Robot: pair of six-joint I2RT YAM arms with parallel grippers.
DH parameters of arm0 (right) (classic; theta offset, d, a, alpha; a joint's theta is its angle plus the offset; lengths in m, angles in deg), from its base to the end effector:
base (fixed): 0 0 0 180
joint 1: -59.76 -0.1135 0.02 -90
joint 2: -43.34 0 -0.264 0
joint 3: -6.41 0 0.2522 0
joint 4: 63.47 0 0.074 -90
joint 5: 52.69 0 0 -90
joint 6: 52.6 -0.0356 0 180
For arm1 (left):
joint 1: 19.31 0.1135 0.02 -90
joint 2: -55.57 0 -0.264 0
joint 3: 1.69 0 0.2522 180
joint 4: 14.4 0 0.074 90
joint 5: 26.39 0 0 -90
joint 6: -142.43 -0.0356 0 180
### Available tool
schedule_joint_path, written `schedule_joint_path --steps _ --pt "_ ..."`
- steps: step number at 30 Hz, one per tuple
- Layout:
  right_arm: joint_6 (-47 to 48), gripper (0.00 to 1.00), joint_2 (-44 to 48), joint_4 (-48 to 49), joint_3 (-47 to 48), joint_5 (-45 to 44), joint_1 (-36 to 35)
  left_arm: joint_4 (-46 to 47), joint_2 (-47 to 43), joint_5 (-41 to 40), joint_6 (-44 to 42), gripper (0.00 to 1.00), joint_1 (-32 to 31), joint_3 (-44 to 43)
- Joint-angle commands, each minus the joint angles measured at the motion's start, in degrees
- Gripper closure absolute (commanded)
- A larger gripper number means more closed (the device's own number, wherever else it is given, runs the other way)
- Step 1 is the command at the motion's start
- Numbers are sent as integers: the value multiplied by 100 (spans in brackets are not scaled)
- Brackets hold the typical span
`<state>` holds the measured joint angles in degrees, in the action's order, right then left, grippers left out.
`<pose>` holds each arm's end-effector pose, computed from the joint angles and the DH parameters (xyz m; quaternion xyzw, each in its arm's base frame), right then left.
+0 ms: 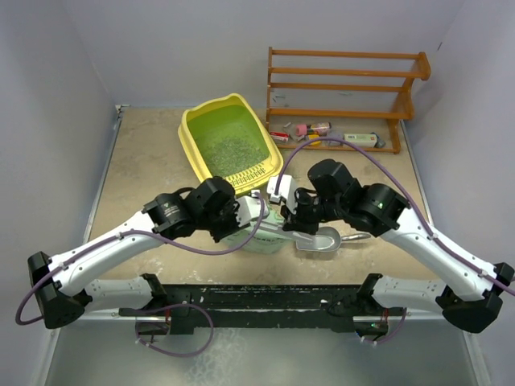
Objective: Fill the litter box with clean litter
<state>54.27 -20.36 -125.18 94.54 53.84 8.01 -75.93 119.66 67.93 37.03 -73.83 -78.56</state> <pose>0.1274 0.1780 0.3890 -0.5525 0.6964 0.2546 0.3806 0.1271 -0.1830 0.3244 0.5468 0.7589 -0.1511 0.3199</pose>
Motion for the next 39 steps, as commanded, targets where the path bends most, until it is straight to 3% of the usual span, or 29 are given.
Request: schedule_joint_path --steps 1,4,8,13,27,39 --pt "-45 100 -2 -96 394 250 -33 -378 253 -474 182 70 -23 -311" --pt "-42 100 11 -105 397 196 -37 -380 379 -578 194 71 -23 -308" --pt "-24 100 -9 -108 318 71 -37 -362 528 -688 269 87 -23 -313" --pt "22 100 -128 42 133 11 -44 -220 300 -477 348 97 -23 -307" --pt "9 100 -555 305 54 78 -94 105 285 183 438 99 -18 -613" --pt "-68 100 -332 331 -234 122 -166 532 296 133 676 100 -15 -541"
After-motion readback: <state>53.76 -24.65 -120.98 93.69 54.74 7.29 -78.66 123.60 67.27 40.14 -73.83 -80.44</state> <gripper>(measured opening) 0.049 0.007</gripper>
